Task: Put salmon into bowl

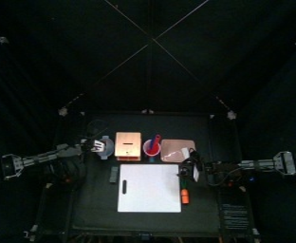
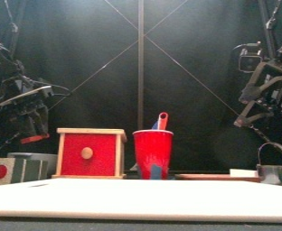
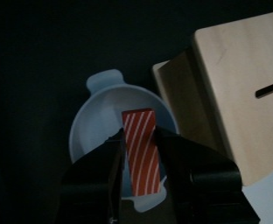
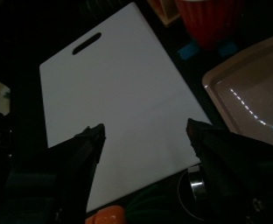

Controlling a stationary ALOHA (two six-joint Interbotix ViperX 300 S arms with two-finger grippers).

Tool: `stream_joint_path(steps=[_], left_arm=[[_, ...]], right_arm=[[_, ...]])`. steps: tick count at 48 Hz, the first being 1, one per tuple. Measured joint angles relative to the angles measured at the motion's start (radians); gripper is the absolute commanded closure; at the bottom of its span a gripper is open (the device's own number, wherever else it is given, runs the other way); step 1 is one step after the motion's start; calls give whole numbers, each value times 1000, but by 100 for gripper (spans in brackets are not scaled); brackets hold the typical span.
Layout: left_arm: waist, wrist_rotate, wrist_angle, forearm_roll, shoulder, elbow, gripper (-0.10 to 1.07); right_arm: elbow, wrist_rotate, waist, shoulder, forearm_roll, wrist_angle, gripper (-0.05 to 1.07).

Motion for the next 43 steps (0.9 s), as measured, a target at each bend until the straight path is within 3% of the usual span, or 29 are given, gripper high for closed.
stream_joint_path(steps=[22,32,43], left_arm=[[5,2,-12,52,57,5,6],[0,3,-17,52,43,5,4],[-94,3,-117,86,-55,5,4]], right_arm=[[-6,3,-2,0,15,0,0],[-6,0,0,0,17,2,0],[-6,-9,-2,-5,14,0,0]])
